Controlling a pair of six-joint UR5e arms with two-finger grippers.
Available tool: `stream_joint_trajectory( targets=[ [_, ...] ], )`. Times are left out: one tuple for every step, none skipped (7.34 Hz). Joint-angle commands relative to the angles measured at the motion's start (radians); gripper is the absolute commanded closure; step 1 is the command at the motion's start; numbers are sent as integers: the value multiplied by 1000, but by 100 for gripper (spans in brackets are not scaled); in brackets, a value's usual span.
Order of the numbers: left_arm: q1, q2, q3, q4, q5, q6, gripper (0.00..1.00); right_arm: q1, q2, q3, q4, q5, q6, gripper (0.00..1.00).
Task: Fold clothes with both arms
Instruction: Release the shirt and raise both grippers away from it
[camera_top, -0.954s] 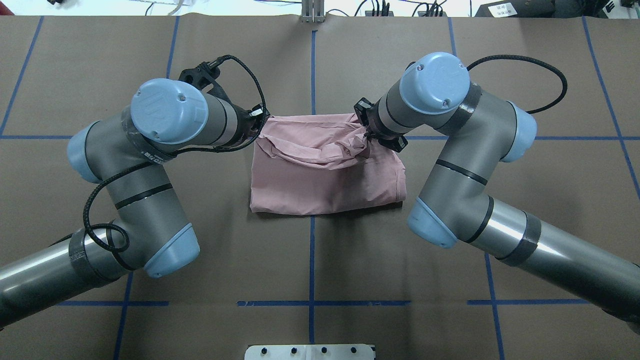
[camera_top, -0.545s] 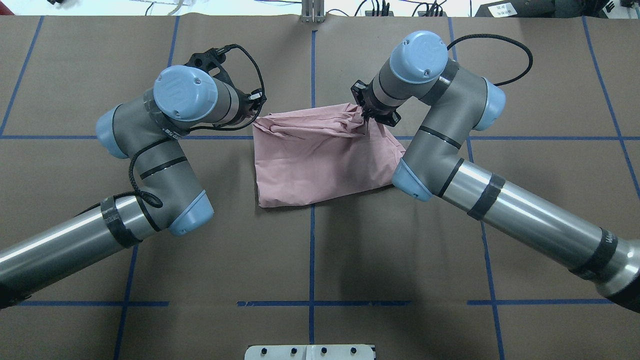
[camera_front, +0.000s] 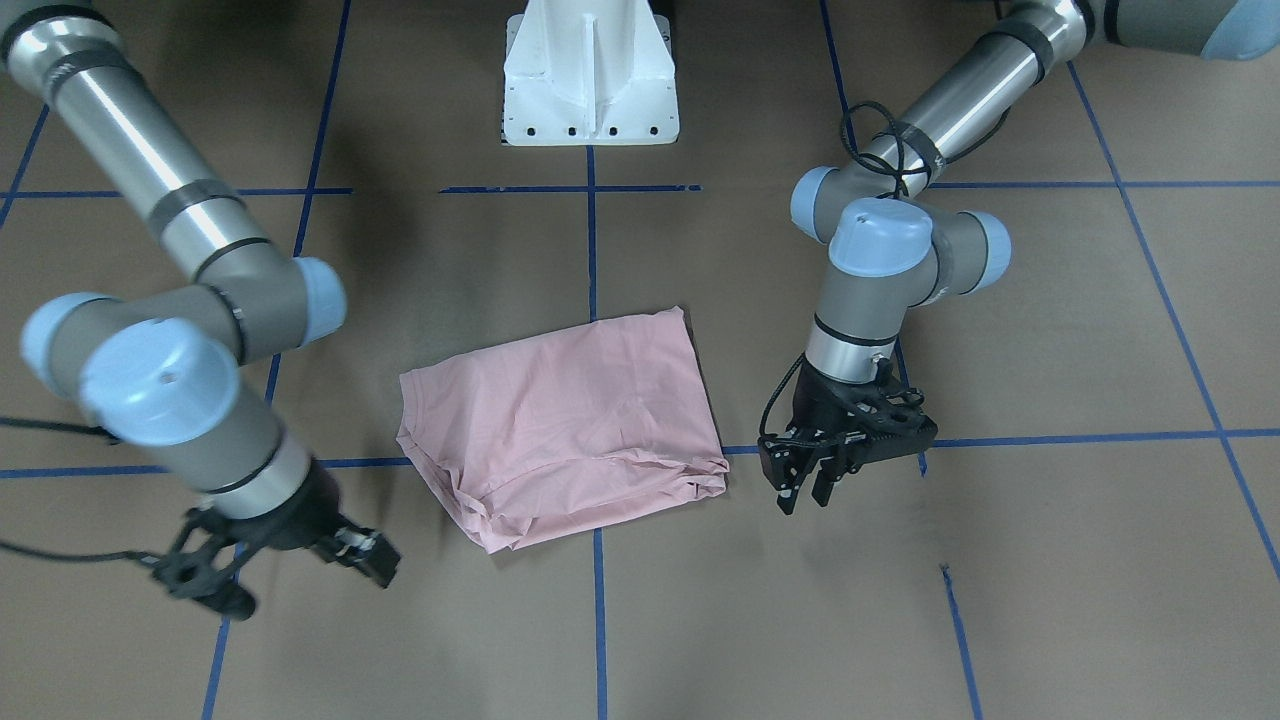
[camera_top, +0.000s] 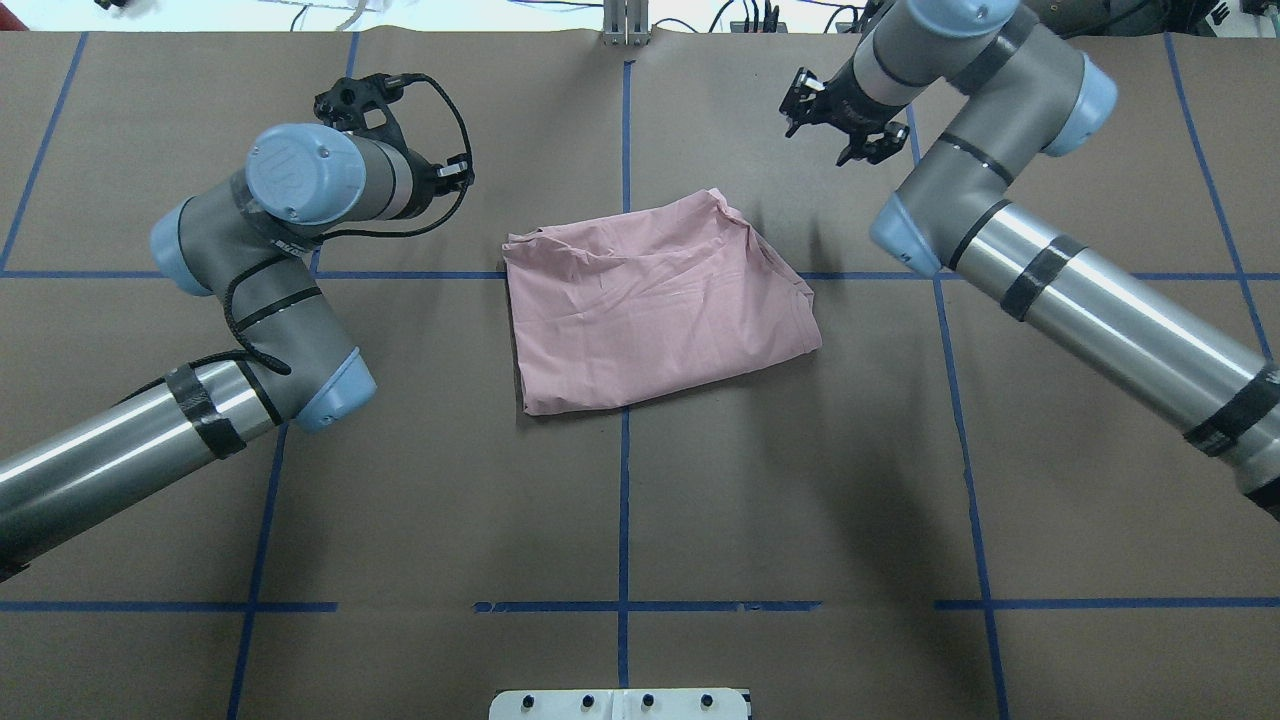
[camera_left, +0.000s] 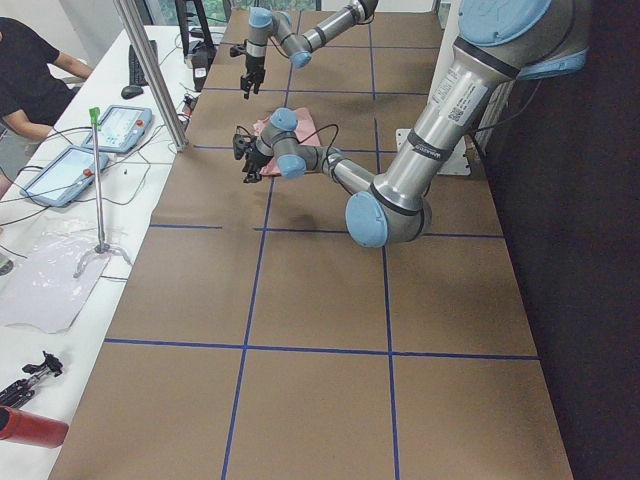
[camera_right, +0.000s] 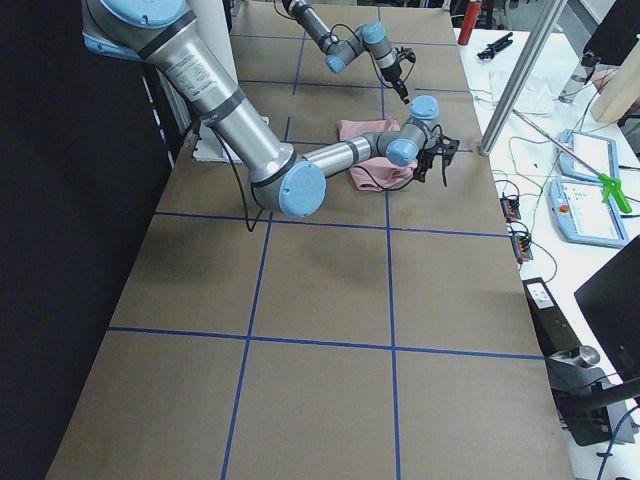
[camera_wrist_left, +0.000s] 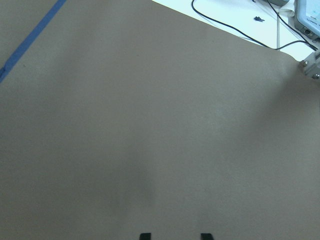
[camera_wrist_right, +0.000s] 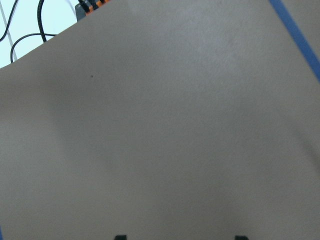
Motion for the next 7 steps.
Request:
stream_joint_trajectory(
  targets=[
    [-108,123,-109,-4,-155,217,50,138,-93,4,-3,118,-235,0],
    [-208,191,-138,-3,-317,391,48,210,-158,7,-8,149,-434,0],
    [-355,234,-139,14,-497,625,46,291,-196,11,-94,156,-673,0],
    [-485,295,-139,34,-629,814,46,377,-217,49,-252,166,-940,0],
    [-579,361,-166,40,-679,936,46,449,-266,129,-405,176,-1150,0],
    [-659,433,-207,86,-728,1077,46,509,-333,205,-487,217,-1247,0],
    [-702,511,-249,132,-742,1239,46,513,-396,259,-492,265,-1255,0]
  ],
)
